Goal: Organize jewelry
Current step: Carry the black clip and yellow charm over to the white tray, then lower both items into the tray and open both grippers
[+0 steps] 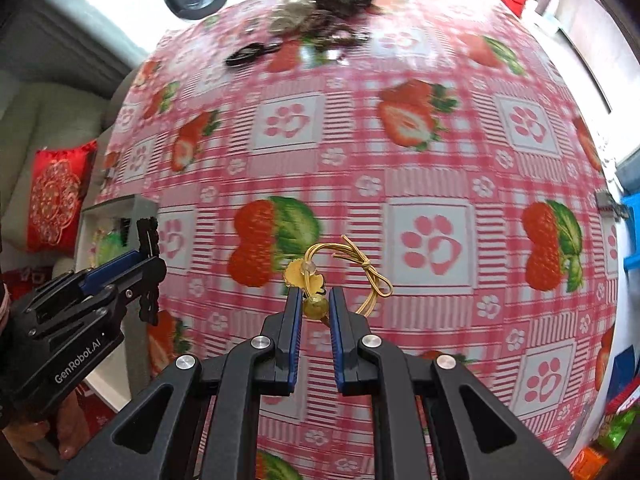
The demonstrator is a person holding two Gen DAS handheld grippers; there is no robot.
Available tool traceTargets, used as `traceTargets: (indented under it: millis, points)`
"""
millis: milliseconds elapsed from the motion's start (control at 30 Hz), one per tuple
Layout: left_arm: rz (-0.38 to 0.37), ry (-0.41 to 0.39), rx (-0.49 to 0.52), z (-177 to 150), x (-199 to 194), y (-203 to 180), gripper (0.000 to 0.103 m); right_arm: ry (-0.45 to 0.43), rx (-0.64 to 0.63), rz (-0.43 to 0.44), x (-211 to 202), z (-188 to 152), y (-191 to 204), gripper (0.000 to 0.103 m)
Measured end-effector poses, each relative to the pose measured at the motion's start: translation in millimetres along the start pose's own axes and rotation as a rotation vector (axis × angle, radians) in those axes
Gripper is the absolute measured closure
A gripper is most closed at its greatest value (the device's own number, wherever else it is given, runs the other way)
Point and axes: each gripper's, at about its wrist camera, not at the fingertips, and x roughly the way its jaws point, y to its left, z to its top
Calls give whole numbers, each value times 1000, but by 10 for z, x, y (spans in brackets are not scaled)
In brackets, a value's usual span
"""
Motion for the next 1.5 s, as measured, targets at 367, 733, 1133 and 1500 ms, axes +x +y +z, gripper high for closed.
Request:
traceTargets:
  millis: [367,733,1133,1500]
  points:
    - [37,-20,-108,-313,-221,586,67,12,-142,51,49,-27,759,89]
    - [91,-14,-238,-808,-400,1200,67,45,-284,111,160,-157,1515,89]
    - [181,51,-389,-1544,-415,1810,67,120,-418,184,361,-434,2171,89]
    - [219,95,-434,-1749,-176,2021,67,263,-482,214,795,-834,2510,89]
